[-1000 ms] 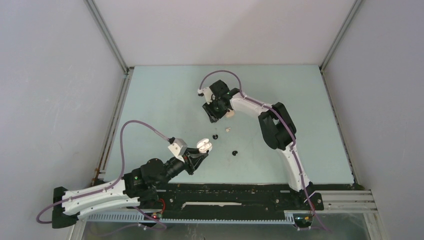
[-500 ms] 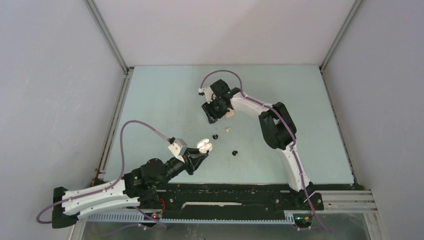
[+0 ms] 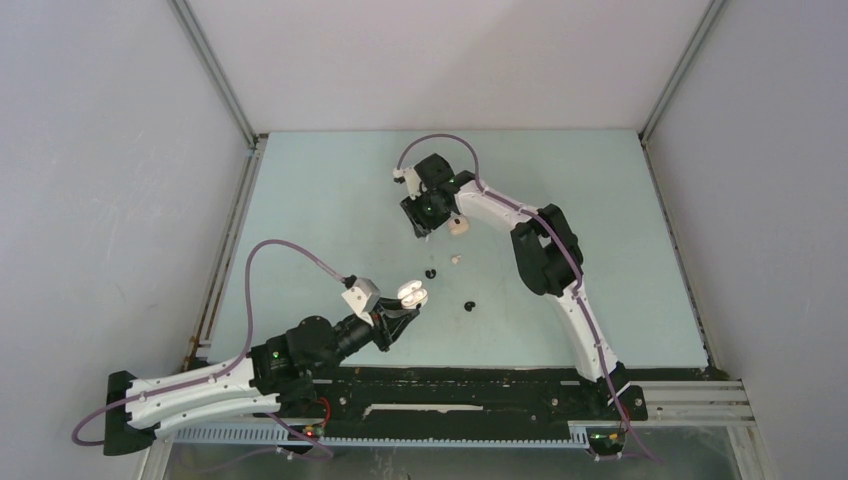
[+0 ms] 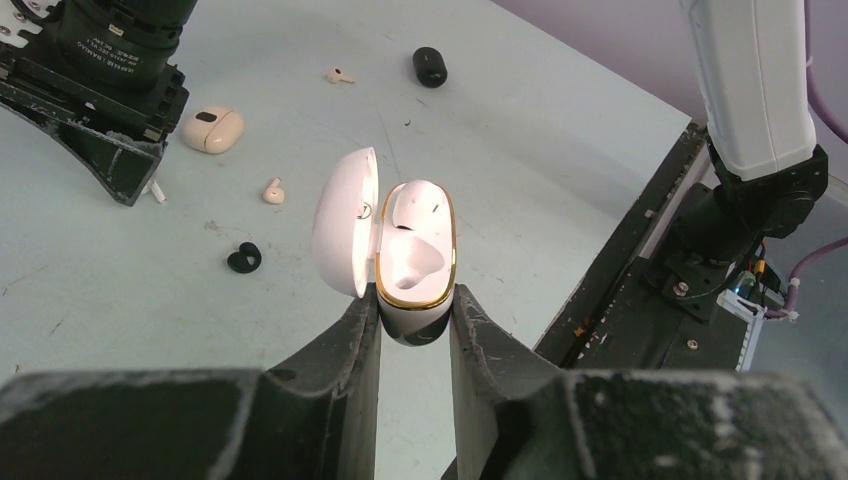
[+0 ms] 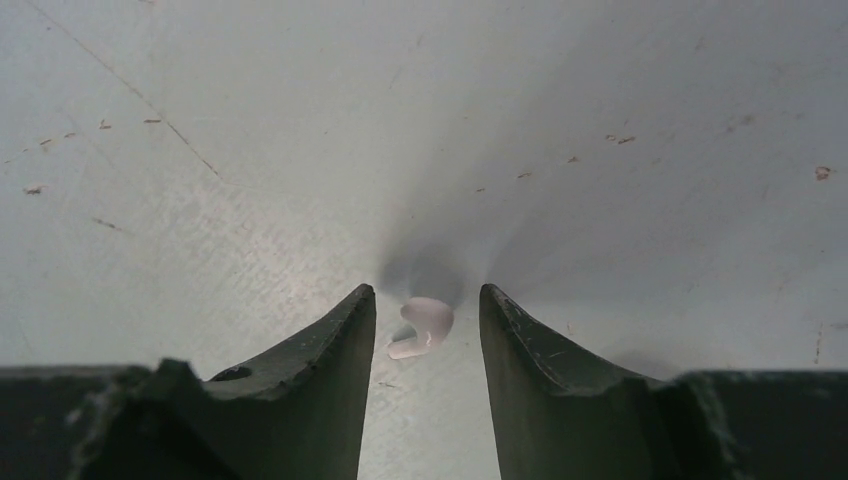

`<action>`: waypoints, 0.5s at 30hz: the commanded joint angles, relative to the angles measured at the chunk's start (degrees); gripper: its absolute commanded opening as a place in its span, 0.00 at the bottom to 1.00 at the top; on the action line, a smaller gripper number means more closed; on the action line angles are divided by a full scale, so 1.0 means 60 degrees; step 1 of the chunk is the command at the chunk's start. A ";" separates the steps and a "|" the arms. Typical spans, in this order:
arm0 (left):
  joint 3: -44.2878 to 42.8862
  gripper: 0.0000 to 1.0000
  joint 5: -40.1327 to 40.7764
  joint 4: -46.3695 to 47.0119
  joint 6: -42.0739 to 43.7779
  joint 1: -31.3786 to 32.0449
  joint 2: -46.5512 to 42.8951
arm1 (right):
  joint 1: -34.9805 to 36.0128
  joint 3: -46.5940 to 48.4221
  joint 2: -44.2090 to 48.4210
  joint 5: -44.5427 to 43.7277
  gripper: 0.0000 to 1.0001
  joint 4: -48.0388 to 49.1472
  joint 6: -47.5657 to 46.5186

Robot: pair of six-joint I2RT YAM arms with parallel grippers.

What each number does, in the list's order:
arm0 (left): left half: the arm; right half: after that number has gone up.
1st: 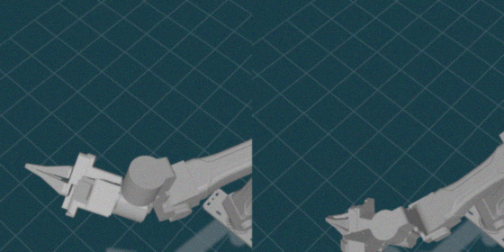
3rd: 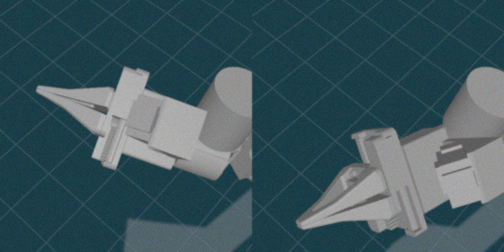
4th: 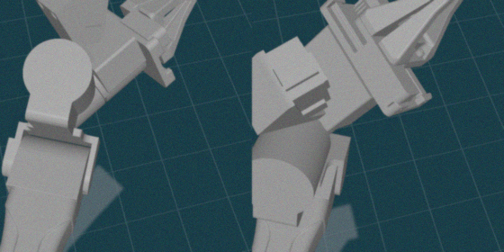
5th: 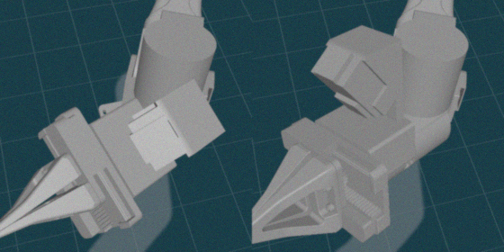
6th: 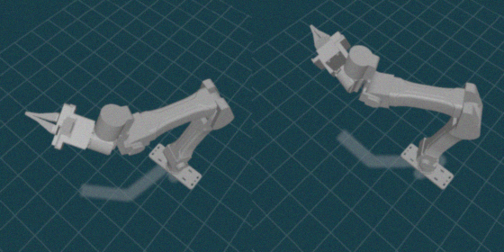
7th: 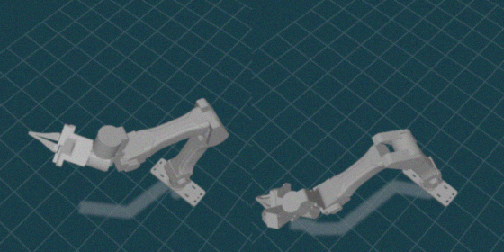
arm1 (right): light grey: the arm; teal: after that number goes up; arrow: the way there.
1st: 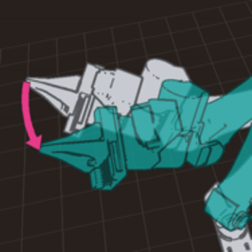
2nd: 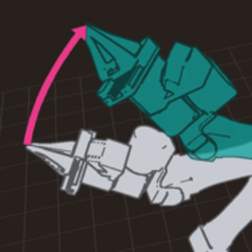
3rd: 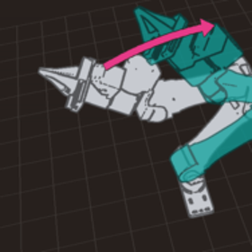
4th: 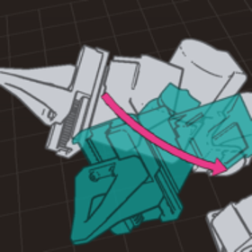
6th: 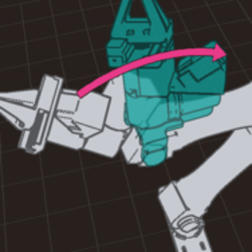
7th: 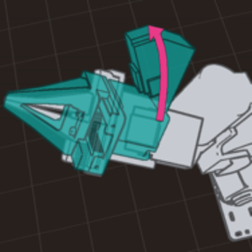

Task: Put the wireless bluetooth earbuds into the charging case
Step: Pick up the left earbud from the center of the board.

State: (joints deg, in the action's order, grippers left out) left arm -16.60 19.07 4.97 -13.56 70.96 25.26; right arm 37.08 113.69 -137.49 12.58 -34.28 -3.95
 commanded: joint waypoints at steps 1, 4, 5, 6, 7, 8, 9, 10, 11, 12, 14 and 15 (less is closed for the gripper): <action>-0.0163 0.00 -0.0080 0.0358 -0.0098 -0.0020 0.0039 | 0.0002 0.0126 -0.0298 -0.0717 0.44 -0.0259 -0.0170; -0.0167 0.00 -0.0093 0.0357 -0.0084 -0.0020 0.0026 | -0.0027 -0.0317 -0.0043 -0.0712 0.40 -0.0156 -0.0240; -0.0163 0.00 -0.0090 0.0358 -0.0083 -0.0020 0.0013 | -0.0028 -0.0495 0.0061 -0.0726 0.39 -0.0096 -0.0279; -0.0150 0.00 -0.0088 0.0378 -0.0083 -0.0020 0.0010 | -0.0019 -0.0636 0.0153 -0.0745 0.37 -0.0044 -0.0313; -0.0136 0.00 -0.0082 0.0397 -0.0083 -0.0020 -0.0003 | -0.0019 -0.0751 0.0225 -0.0775 0.36 -0.0010 -0.0334; -0.0114 0.00 -0.0095 0.0421 -0.0094 -0.0020 -0.0005 | -0.0016 -0.0855 0.0293 -0.0798 0.35 -0.0001 -0.0363; -0.0111 0.00 -0.0101 0.0450 -0.0110 -0.0020 0.0004 | -0.0024 -0.0921 0.0363 -0.0810 0.33 0.0021 -0.0391; -0.0107 0.00 -0.0126 0.0470 -0.0133 -0.0020 0.0009 | -0.0016 -0.0993 0.0425 -0.0831 0.31 0.0029 -0.0417; -0.0112 0.00 -0.0160 0.0474 -0.0148 -0.0020 0.0020 | -0.0008 -0.1056 0.0482 -0.0860 0.30 0.0030 -0.0431; -0.0120 0.00 -0.0174 0.0457 -0.0163 -0.0020 0.0024 | 0.0006 -0.1176 0.0565 -0.0865 0.28 0.0030 -0.0451; -0.0128 0.00 -0.0200 0.0432 -0.0171 -0.0020 0.0003 | 0.0050 -0.1448 0.0824 -0.0866 0.25 0.0030 -0.0516; -0.0107 0.00 -0.0202 0.0431 -0.0171 -0.0020 -0.0022 | 0.0061 -0.1684 0.0971 -0.0842 0.24 0.0069 -0.0558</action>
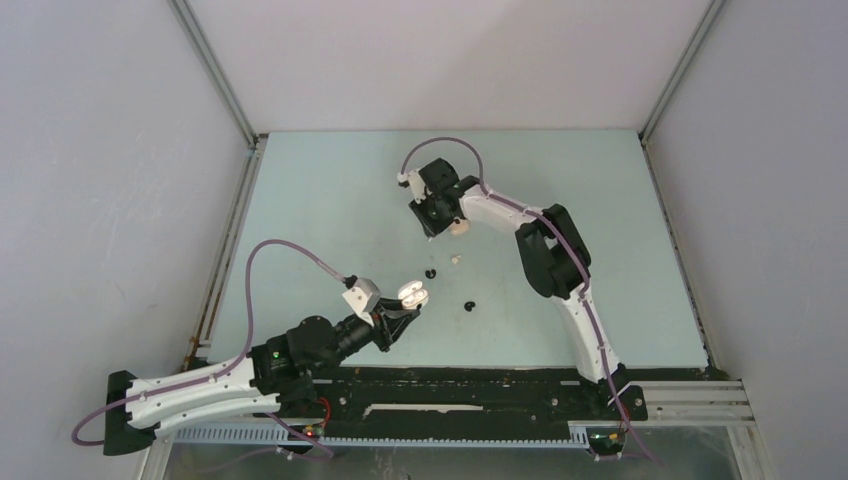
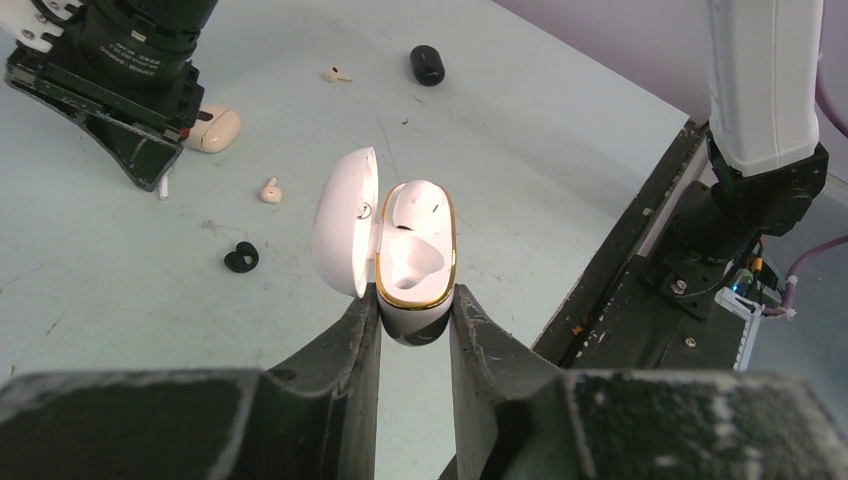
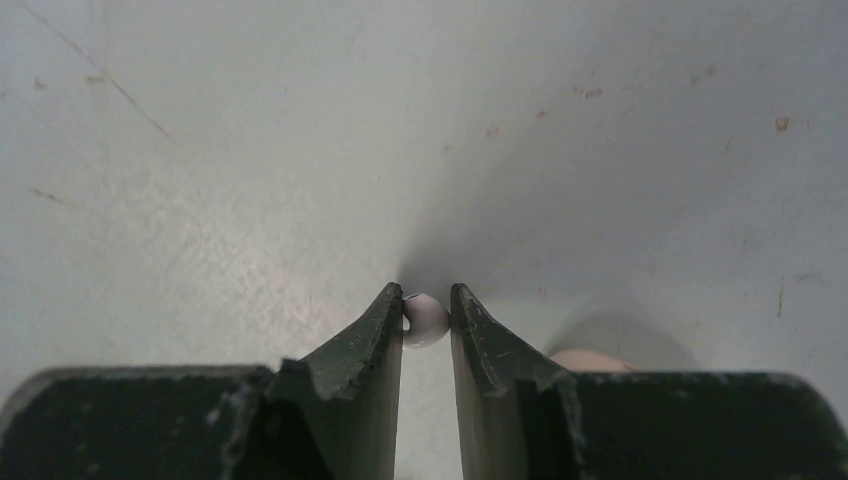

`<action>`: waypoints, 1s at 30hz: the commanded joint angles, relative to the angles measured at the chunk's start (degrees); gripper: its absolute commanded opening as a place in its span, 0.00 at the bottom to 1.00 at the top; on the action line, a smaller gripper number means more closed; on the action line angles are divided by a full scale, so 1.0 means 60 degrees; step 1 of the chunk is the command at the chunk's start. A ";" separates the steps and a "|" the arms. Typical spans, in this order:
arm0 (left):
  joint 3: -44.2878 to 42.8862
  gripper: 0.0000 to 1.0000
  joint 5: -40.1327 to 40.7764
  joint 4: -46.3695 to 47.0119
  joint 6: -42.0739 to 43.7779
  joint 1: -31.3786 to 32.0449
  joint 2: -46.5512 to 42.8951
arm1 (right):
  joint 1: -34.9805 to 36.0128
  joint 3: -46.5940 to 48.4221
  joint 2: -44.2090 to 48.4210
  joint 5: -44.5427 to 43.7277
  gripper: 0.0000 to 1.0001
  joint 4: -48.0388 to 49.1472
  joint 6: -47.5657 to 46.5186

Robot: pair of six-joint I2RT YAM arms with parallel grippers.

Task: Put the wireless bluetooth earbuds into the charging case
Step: Pick up the left earbud from the center of the board, then move the left earbud to the center of the board.

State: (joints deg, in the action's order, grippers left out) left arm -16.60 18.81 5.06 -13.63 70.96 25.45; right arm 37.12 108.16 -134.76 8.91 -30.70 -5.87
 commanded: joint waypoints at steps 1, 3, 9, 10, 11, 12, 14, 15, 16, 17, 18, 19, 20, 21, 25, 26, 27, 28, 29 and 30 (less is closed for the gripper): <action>-0.0094 0.00 -0.0155 0.0435 -0.0160 -0.0020 -0.0093 | 0.0081 -0.1085 0.0734 -0.0174 0.23 -0.0443 -0.0295; -0.0035 0.00 -0.0144 0.0528 -0.0175 -0.0020 -0.0150 | 0.0120 -0.1793 0.1333 0.0015 0.22 -0.0128 -0.0421; 0.0040 0.00 -0.0221 0.0798 -0.0199 -0.0011 -0.0087 | 0.0114 -0.3560 0.3309 0.1000 0.21 0.0317 -0.0975; 0.0053 0.00 -0.0231 0.0841 -0.0204 -0.0006 -0.0066 | 0.0114 -0.3914 0.3621 0.1274 0.21 0.0342 -0.1148; 0.0071 0.00 -0.0267 0.0872 -0.0197 -0.0005 -0.0043 | 0.0117 -0.4280 0.3940 0.1503 0.21 0.0367 -0.1318; 0.0077 0.00 -0.0275 0.0907 -0.0191 -0.0005 -0.0031 | 0.0121 -0.4584 0.4220 0.1648 0.21 0.0351 -0.1486; 0.0114 0.00 -0.0314 0.0963 -0.0137 0.0002 0.0011 | 0.0091 -0.5186 0.4723 0.1864 0.20 0.0209 -0.1939; 0.0108 0.00 -0.0312 0.0988 -0.0101 0.0007 0.0040 | 0.0085 -0.5492 0.4931 0.1957 0.20 0.0130 -0.2232; 0.0125 0.00 -0.0321 0.1032 -0.0069 0.0009 0.0088 | 0.0042 -0.5805 0.5148 0.2020 0.19 0.0102 -0.2609; 0.0124 0.00 -0.0320 0.1076 -0.0048 0.0006 0.0124 | -0.0009 -0.6097 0.5334 0.2092 0.19 0.0080 -0.2907; 0.0126 0.00 -0.0355 0.1143 -0.0020 0.0009 0.0178 | -0.0076 -0.6389 0.5541 0.2158 0.19 0.0056 -0.3206; 0.0139 0.00 -0.0376 0.1212 0.0006 0.0009 0.0225 | -0.0163 -0.6611 0.5684 0.2232 0.19 0.0018 -0.3465; 0.0131 0.00 -0.0398 0.1276 0.0025 0.0010 0.0290 | -0.0267 -0.6781 0.5808 0.2298 0.19 -0.0062 -0.3730; 0.0143 0.00 -0.0416 0.1337 0.0029 0.0010 0.0360 | -0.0366 -0.6891 0.5898 0.2372 0.19 -0.0195 -0.4001; 0.0118 0.00 -0.0536 0.1510 0.0052 0.0009 0.0579 | -0.0597 -0.7107 0.6168 0.2307 0.18 -0.0793 -0.5162; 0.0092 0.00 -0.0572 0.1514 0.0058 0.0009 0.0603 | -0.0612 -0.7190 0.6236 0.2000 0.18 -0.0797 -0.5407; 0.0087 0.00 -0.0595 0.1506 0.0059 0.0010 0.0608 | -0.0629 -0.7293 0.6325 0.1687 0.18 -0.0750 -0.5659; 0.0084 0.00 -0.0611 0.1497 0.0072 0.0010 0.0599 | -0.0670 -0.7425 0.6430 0.1549 0.18 -0.0746 -0.5989; 0.0075 0.00 -0.0604 0.1500 0.0066 0.0010 0.0562 | -0.0711 -0.7583 0.6549 0.1509 0.18 -0.0727 -0.6314; 0.0081 0.00 -0.0614 0.1488 0.0060 0.0010 0.0528 | -0.0738 -0.7734 0.6663 0.1484 0.18 -0.0736 -0.6683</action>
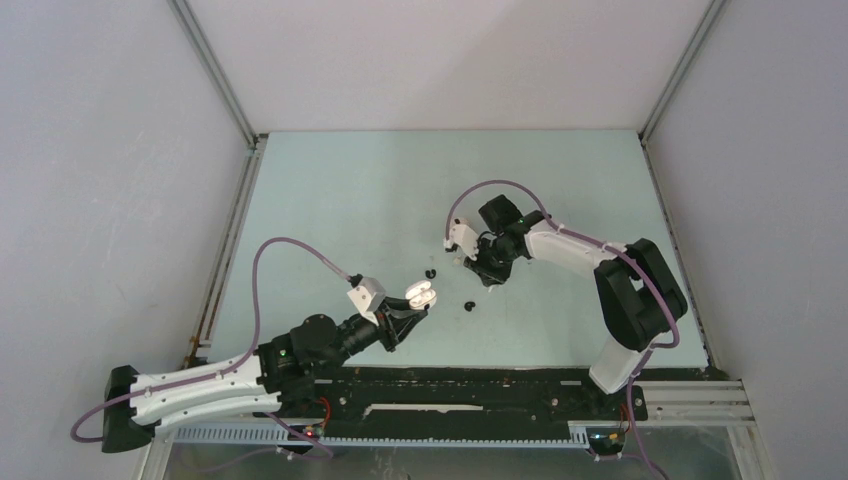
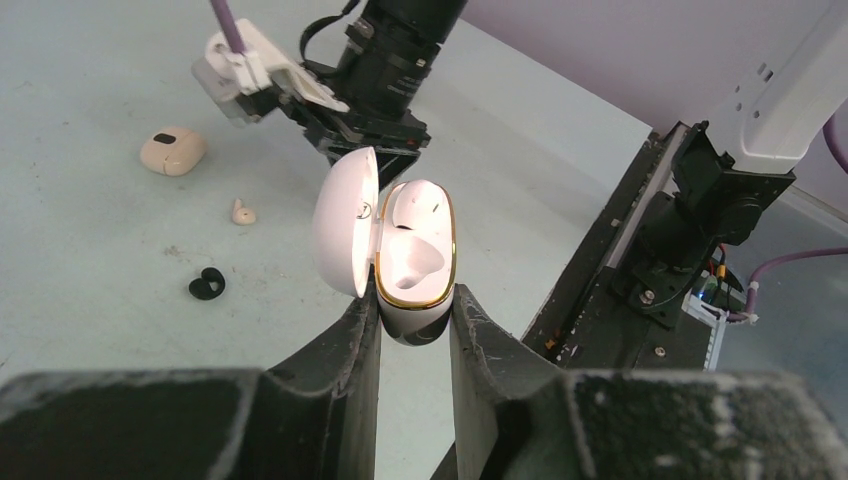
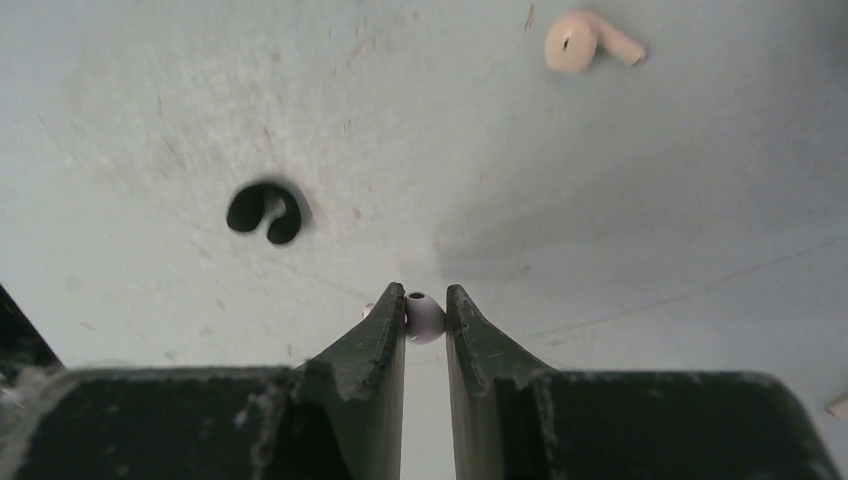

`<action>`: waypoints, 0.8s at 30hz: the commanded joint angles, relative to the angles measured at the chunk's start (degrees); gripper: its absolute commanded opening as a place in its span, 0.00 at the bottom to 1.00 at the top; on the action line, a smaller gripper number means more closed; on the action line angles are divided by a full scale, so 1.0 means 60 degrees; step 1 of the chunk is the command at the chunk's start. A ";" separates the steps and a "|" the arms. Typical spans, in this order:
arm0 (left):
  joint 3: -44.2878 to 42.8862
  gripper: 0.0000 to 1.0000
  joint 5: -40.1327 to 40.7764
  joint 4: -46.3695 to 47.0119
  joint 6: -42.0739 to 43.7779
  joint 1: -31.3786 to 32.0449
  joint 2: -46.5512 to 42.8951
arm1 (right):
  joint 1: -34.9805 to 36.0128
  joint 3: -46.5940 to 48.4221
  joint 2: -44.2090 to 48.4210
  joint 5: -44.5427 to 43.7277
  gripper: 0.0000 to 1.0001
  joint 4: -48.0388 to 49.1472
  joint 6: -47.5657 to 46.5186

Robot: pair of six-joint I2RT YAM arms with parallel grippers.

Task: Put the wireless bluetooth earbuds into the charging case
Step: Move the left earbud to the center of the board.

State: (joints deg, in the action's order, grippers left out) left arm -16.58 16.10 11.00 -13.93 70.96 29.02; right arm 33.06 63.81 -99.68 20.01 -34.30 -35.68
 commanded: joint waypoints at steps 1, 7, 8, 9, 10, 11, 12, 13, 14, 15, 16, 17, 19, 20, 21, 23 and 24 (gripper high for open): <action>0.0106 0.00 -0.0167 0.0488 0.0110 0.0010 -0.0142 | -0.0061 -0.0485 0.0891 -0.0424 0.19 -0.0148 -0.2064; 0.0274 0.00 -0.0147 0.0346 0.0110 0.0010 -0.0583 | 0.0107 -0.0762 0.0844 -0.1264 0.21 -0.0397 -0.3475; 0.0295 0.00 -0.0165 0.0304 0.0110 0.0010 -0.0644 | 0.0134 -0.0773 0.0805 -0.1326 0.22 -0.0436 -0.3586; 0.0292 0.00 -0.0187 0.0253 0.0099 0.0010 -0.0701 | 0.0140 -0.0784 0.0754 -0.1383 0.23 -0.0444 -0.3680; 0.0301 0.00 -0.0212 0.0190 0.0096 0.0010 -0.0769 | 0.0144 -0.0801 0.0722 -0.1450 0.24 -0.0456 -0.3771; 0.0302 0.00 -0.0213 0.0124 0.0096 0.0013 -0.0848 | 0.0159 -0.0817 0.0685 -0.1503 0.25 -0.0480 -0.3859; 0.0322 0.00 -0.0219 0.0075 0.0083 0.0023 -0.0906 | 0.0161 -0.0820 0.0640 -0.1535 0.26 -0.0514 -0.3929; 0.0360 0.00 -0.0220 0.0036 0.0074 0.0024 -0.0986 | 0.0167 -0.0821 0.0602 -0.1588 0.27 -0.0516 -0.3983; 0.0392 0.00 -0.0205 0.0015 0.0060 0.0024 -0.1059 | 0.0181 -0.0821 0.0542 -0.1646 0.27 -0.0540 -0.4019; 0.0425 0.00 -0.0198 0.0008 0.0046 0.0024 -0.1119 | 0.0198 -0.0819 0.0511 -0.1727 0.27 -0.0538 -0.4044; 0.0453 0.00 -0.0190 0.0022 0.0031 0.0024 -0.1172 | 0.0199 -0.0808 0.0444 -0.1788 0.27 -0.0538 -0.4067; 0.0489 0.00 -0.0192 0.0042 0.0024 0.0024 -0.1210 | 0.0206 -0.0806 0.0412 -0.1832 0.27 -0.0545 -0.4085; 0.0528 0.00 -0.0203 0.0104 -0.0006 0.0038 -0.1232 | 0.0227 -0.0812 0.0320 -0.1821 0.27 -0.0570 -0.4087; 0.0539 0.00 -0.0223 0.0124 -0.0018 0.0039 -0.1216 | 0.0219 -0.0810 0.0270 -0.1802 0.28 -0.0591 -0.4067; 0.0541 0.00 -0.0251 0.0141 -0.0034 0.0039 -0.1186 | 0.0233 -0.0814 0.0211 -0.1787 0.28 -0.0614 -0.4037; 0.0526 0.00 -0.0323 0.0156 -0.0049 0.0050 -0.1141 | 0.0245 -0.0807 0.0136 -0.1834 0.29 -0.0576 -0.3907; 0.0515 0.00 -0.0339 0.0158 -0.0054 0.0053 -0.1118 | 0.0230 -0.0806 0.0165 -0.1822 0.29 -0.0493 -0.3750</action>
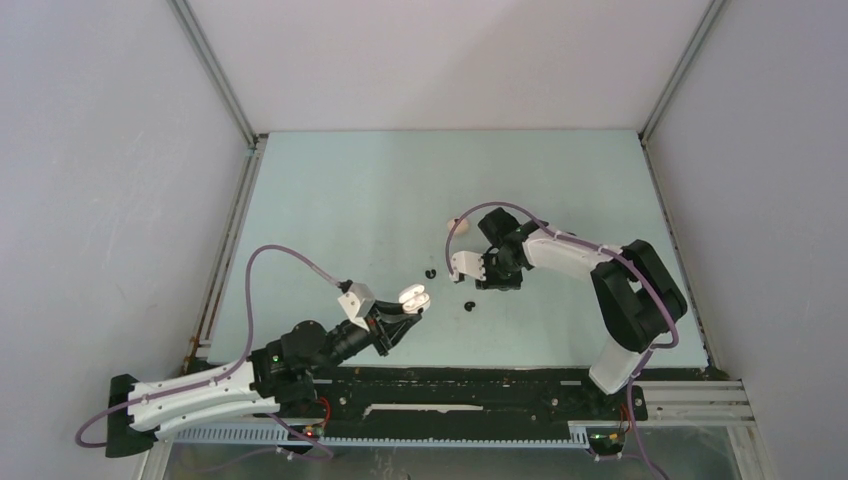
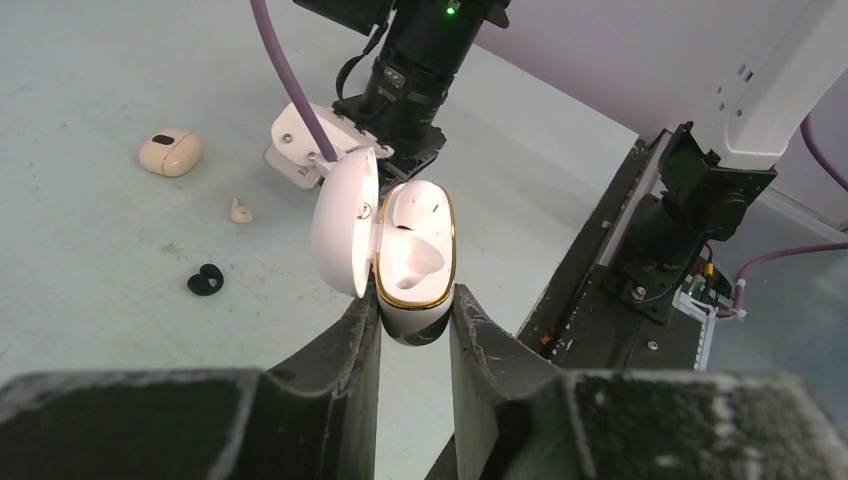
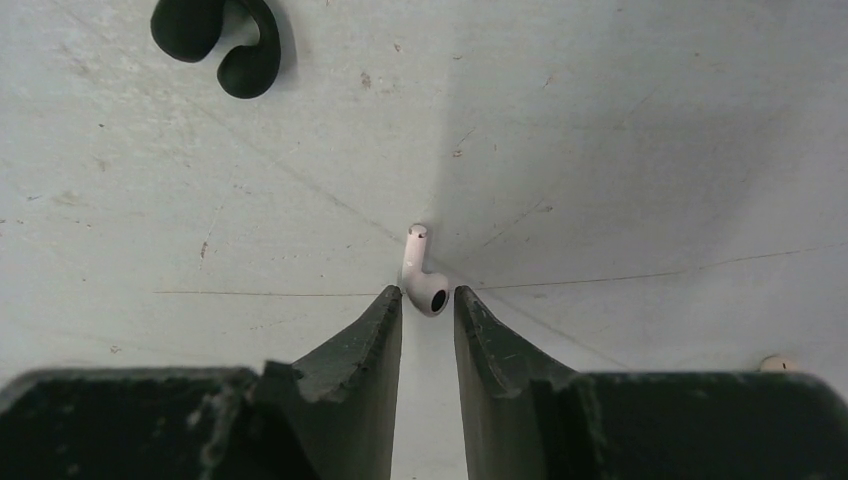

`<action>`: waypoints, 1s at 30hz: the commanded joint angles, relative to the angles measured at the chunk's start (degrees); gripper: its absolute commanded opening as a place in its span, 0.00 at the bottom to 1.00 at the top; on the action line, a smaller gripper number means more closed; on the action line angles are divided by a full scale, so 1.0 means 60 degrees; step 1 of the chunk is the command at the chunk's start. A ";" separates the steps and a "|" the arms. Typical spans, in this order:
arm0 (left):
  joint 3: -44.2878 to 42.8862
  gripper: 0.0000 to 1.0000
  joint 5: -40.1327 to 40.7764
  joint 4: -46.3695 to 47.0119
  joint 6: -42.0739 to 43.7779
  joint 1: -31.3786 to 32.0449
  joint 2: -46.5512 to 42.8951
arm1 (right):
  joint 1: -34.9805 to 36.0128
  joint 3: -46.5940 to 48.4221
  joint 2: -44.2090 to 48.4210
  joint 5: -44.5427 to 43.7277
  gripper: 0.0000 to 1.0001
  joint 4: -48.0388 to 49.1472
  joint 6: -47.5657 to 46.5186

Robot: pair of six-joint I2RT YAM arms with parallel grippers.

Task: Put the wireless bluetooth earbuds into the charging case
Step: Move the left earbud to the center of the board, then pick up the left earbud from the center of the board.

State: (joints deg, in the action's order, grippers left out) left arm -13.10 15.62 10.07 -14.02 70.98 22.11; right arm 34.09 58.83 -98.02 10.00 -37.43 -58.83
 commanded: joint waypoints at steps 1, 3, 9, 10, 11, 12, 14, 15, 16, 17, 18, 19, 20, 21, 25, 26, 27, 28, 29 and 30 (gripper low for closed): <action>-0.0064 0.00 -0.0285 0.0313 -0.0037 0.0050 0.0048 | 0.0013 0.0023 -0.0051 -0.0031 0.29 0.0114 0.0232; -0.0074 0.00 -0.0291 0.0316 -0.0036 0.0064 0.0065 | -0.0132 0.0091 0.0205 0.0364 0.31 0.0182 0.0533; -0.0059 0.00 -0.0314 0.0315 -0.0062 0.0090 0.0051 | -0.0909 0.0273 0.1157 0.1544 0.36 0.0484 0.2166; -0.0067 0.00 -0.0314 0.0315 -0.0065 0.0093 0.0056 | -0.1043 0.0270 0.1324 0.1556 0.36 0.0689 0.2688; -0.0064 0.00 -0.0313 0.0315 -0.0065 0.0094 0.0064 | -0.1157 0.0273 0.1390 0.1536 0.36 0.0934 0.3250; -0.0065 0.00 -0.0324 0.0326 -0.0076 0.0094 0.0065 | -0.1248 0.0273 0.1412 0.1363 0.36 0.1190 0.3930; -0.0057 0.00 -0.0319 0.0350 -0.0080 0.0094 0.0105 | -0.1278 0.0273 0.1329 0.0457 0.36 0.1706 0.5321; -0.0067 0.00 -0.0305 0.0370 -0.0087 0.0101 0.0140 | -0.1304 0.0277 0.1258 0.0223 0.37 0.1858 0.5948; -0.0060 0.00 -0.0312 0.0393 -0.0094 0.0095 0.0170 | -0.1334 0.0305 0.1158 0.0106 0.38 0.1904 0.6479; -0.0060 0.00 -0.0319 0.0422 -0.0106 0.0105 0.0212 | -0.1369 0.0396 0.1017 0.0056 0.40 0.1850 0.7067; -0.0070 0.00 -0.0325 0.0442 -0.0129 0.0108 0.0256 | -0.1396 0.0584 0.0786 0.0037 0.41 0.1650 0.7578; -0.0061 0.00 -0.0342 0.0457 -0.0158 0.0108 0.0300 | -0.1390 0.0829 0.0504 0.0070 0.44 0.1334 0.7968; -0.0071 0.00 -0.0352 0.0451 -0.0178 0.0108 0.0333 | -0.1396 0.1095 0.0161 0.0215 0.51 0.0843 0.8275; -0.0074 0.00 -0.0355 0.0473 -0.0195 0.0119 0.0366 | -0.1390 0.1372 -0.0188 0.0321 0.53 0.0556 0.8577; -0.0127 0.00 -0.0327 0.0440 -0.0262 0.0159 0.0403 | -0.1536 0.1950 -0.1133 0.0427 0.52 0.0191 0.9045; -0.0137 0.00 -0.0319 0.0411 -0.0283 0.0166 0.0382 | -0.1594 0.2039 -0.1314 0.0496 0.51 0.0182 0.9115; -0.0159 0.00 -0.0294 0.0378 -0.0285 0.0180 0.0361 | -0.1627 0.2188 -0.1458 0.0550 0.51 0.0133 0.9142; -0.0167 0.00 -0.0269 0.0308 -0.0298 0.0181 0.0335 | -0.1638 0.2302 -0.1620 0.0564 0.50 0.0070 0.9145; -0.0174 0.00 -0.0242 0.0231 -0.0300 0.0193 0.0299 | -0.1625 0.2375 -0.1736 0.0561 0.50 0.0027 0.9142; -0.0185 0.00 -0.0220 0.0185 -0.0300 0.0196 0.0256 | -0.1629 0.2400 -0.1809 0.0560 0.49 -0.0004 0.9116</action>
State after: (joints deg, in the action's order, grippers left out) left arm -13.06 14.33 10.13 -15.03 71.66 24.43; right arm 24.86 69.82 -107.09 12.64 -35.09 -7.64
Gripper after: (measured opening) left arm 0.287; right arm 0.501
